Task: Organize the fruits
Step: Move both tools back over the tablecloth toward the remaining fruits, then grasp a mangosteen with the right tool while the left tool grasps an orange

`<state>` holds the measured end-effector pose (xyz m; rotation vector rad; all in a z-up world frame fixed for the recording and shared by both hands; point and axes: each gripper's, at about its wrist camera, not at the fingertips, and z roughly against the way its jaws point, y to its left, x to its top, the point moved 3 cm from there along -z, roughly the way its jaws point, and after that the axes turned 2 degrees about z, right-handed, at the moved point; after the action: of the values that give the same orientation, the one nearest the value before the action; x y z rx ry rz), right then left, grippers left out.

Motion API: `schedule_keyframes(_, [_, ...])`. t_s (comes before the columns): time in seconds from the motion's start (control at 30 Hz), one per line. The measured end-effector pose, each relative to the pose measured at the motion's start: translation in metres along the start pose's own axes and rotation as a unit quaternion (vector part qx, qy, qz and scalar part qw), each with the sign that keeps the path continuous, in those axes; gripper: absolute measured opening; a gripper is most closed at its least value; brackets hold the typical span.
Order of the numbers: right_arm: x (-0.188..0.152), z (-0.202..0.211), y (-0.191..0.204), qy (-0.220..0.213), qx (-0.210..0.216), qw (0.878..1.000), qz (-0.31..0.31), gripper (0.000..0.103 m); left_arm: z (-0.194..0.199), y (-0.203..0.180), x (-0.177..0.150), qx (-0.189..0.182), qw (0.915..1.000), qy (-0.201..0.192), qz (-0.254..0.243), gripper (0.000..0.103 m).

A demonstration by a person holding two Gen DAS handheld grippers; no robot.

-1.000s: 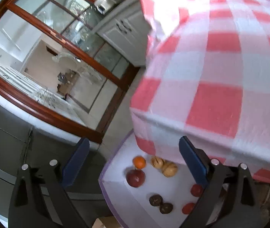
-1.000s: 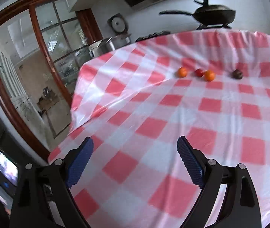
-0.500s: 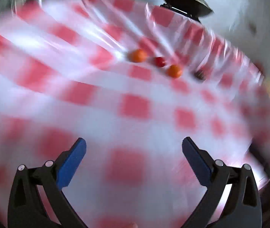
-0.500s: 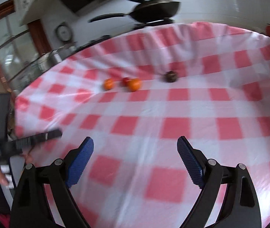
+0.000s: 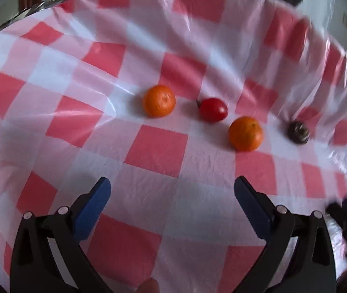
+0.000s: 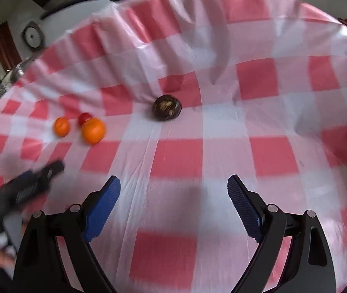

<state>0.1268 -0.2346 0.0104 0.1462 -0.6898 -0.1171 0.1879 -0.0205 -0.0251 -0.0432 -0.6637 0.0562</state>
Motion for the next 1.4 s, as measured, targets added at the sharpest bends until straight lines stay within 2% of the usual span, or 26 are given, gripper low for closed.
schedule_keyframes(0.13, [0.032,-0.044,0.004,0.027,-0.011,1.000,0.000,0.087,-0.015,0.001,0.000,-0.007,0.9995,0.025,-0.017,0.101])
schedule_keyframes(0.3, [0.068,-0.084,0.019,0.035,-0.039,0.999,0.011,0.087,-0.017,0.004,-0.004,-0.007,0.9992,0.026,-0.028,0.101])
schedule_keyframes(0.37, [0.074,-0.094,0.027,0.039,-0.058,0.997,0.027,0.082,-0.018,0.005,-0.004,-0.009,0.9992,0.026,-0.028,0.101])
schedule_keyframes(0.4, [0.076,-0.096,0.030,0.039,-0.080,0.995,0.036,0.073,-0.014,0.009,-0.004,-0.012,0.9993,0.025,-0.026,0.101])
schedule_keyframes(0.43, [0.076,-0.095,0.032,0.034,-0.084,0.995,0.039,0.060,-0.013,0.010,-0.004,-0.013,0.9993,0.025,-0.026,0.101])
schedule_keyframes(0.5, [0.071,-0.089,0.034,0.025,-0.086,0.995,0.043,0.042,-0.014,0.011,-0.005,-0.013,0.9993,0.025,-0.026,0.101])
schedule_keyframes(0.57, [0.060,-0.080,0.032,0.022,-0.090,0.995,0.042,0.042,-0.015,0.011,-0.007,-0.012,0.9992,0.025,-0.027,0.102])
schedule_keyframes(0.77, [0.016,-0.023,0.008,-0.014,-0.031,0.999,-0.028,0.042,-0.022,0.004,-0.009,0.003,0.9987,0.031,-0.040,0.102])
schedule_keyframes(0.9, [-0.013,-0.003,-0.010,-0.032,-0.011,0.997,-0.074,0.042,-0.022,0.004,-0.010,0.004,0.9985,0.032,-0.044,0.102])
schedule_keyframes(1.0, [-0.012,0.000,-0.022,-0.048,0.005,0.993,-0.106,0.043,-0.022,0.004,-0.010,0.004,0.9983,0.039,-0.044,0.102])
schedule_keyframes(1.07, [-0.011,-0.007,-0.024,-0.039,0.015,0.993,-0.113,0.043,-0.024,0.006,-0.007,0.005,0.9986,0.044,-0.029,0.102])
schedule_keyframes(1.17, [-0.009,-0.007,-0.022,-0.040,0.028,0.992,-0.117,0.043,-0.023,-0.008,0.009,-0.025,0.9986,0.046,-0.008,0.101])
schedule_keyframes(1.23, [-0.008,-0.007,-0.021,-0.040,0.034,0.991,-0.120,0.043,-0.026,-0.024,0.021,-0.029,0.9987,0.038,-0.017,0.101])
schedule_keyframes(1.27, [-0.007,-0.008,-0.021,-0.039,0.036,0.991,-0.121,0.043,-0.031,-0.036,0.028,-0.024,0.9988,0.032,-0.026,0.099])
schedule_keyframes(1.33, [-0.006,-0.008,-0.022,-0.040,0.041,0.991,-0.123,0.043,-0.041,-0.052,0.036,-0.025,0.9984,0.037,-0.034,0.084])
schedule_keyframes(1.37, [-0.006,-0.008,-0.022,-0.040,0.043,0.991,-0.123,0.043,-0.046,-0.058,0.039,-0.023,0.9983,0.040,-0.036,0.074])
schedule_keyframes(1.4, [-0.006,-0.008,-0.022,-0.041,0.045,0.990,-0.124,0.043,-0.047,-0.065,0.043,-0.017,0.9984,0.032,-0.043,0.054])
